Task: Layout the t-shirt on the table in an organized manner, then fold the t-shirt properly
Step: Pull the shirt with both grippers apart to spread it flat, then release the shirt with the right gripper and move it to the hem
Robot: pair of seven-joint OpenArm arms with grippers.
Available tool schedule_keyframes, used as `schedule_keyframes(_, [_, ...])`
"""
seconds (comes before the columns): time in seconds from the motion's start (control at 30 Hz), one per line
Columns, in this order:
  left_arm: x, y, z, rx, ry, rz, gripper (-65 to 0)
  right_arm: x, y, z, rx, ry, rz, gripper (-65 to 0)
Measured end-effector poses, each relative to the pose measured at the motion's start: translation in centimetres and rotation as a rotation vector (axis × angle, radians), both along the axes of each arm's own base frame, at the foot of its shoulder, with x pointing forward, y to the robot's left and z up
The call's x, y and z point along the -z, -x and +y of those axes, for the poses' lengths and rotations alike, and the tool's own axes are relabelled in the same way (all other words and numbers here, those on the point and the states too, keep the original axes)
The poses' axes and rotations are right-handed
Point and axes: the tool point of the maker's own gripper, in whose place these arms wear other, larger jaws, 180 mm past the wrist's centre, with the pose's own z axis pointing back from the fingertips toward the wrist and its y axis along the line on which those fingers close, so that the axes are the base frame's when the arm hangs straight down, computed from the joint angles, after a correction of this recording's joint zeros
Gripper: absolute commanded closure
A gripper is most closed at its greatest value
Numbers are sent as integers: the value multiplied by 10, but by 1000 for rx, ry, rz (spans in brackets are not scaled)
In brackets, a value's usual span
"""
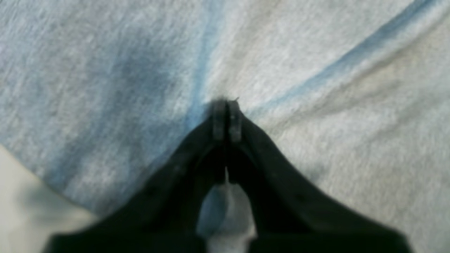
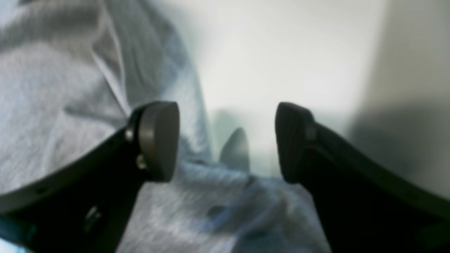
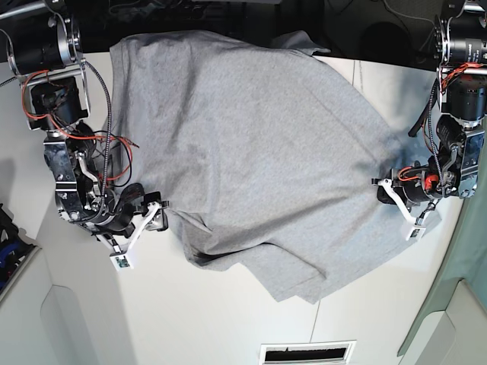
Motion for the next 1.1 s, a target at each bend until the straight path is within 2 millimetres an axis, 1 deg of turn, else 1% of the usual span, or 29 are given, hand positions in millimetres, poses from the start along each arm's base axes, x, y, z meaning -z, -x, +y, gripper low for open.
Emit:
schedule_keyframes(0.07, [-6,3,-10,29,45,7,-141,6,7,-2,8,-4,15,-420])
schedule_keyframes(0.1, [-10,4,-17,48,69,8,-152,8,10,-3,13,-11,16,-420])
schedule_keyframes(0.17, [-27,-2,-35,85,131,-33,-152,8,16,-6,22,-40,9,-420])
schedule_keyframes(0.27, [-65,-20,-59,143,194,-132,-152,3,25,-19,62,-61,-8,-420])
schedule_keyframes(0.3, [-75,-23,-65,158,209,-154,-152,-1,27,-24,75,-65,-20,-420])
schedule_keyframes(0.33, [-81,-24,-71,174,223,-164,-152,-5,29,-27,84,-74,-35,-420])
schedule_keyframes(0.4, [-87,-20,-83,213,253,-173,-152,-11,34,-32,88,-77,-49,-420])
schedule_keyframes(0.5, [-76,-9,-97,218,285,-148,-152,-12,43,-45,119,-77,-54,-420])
schedule_keyframes(0.53, [-71,-5,-103,219,299,-138,-152,-10,45,-53,137,-76,-49,-420])
schedule_keyframes(0.6, [-61,5,-114,220,322,-113,-152,-10,50,-75,180,-60,-46,-420])
schedule_keyframes(0.7, [-46,22,-125,218,348,-73,-152,-16,52,-117,258,-24,-61,-420])
schedule_keyframes(0.77, [-38,33,-131,218,362,-49,-152,-21,53,-137,298,-15,-73,-420])
schedule_keyframes(0.83, [-29,43,-130,216,362,-23,-152,-23,58,-148,320,-33,-74,-420])
schedule_keyframes(0.9, [-24,50,-130,214,363,-8,-152,-16,70,-153,315,-29,-37,-420])
schedule_keyframes(1.0, [-23,51,-129,213,356,-9,-152,-5,88,-160,318,-31,8,-420])
schedule_keyframes(1.1, [-18,50,-123,222,299,-14,-152,5,108,-168,304,-14,47,-420])
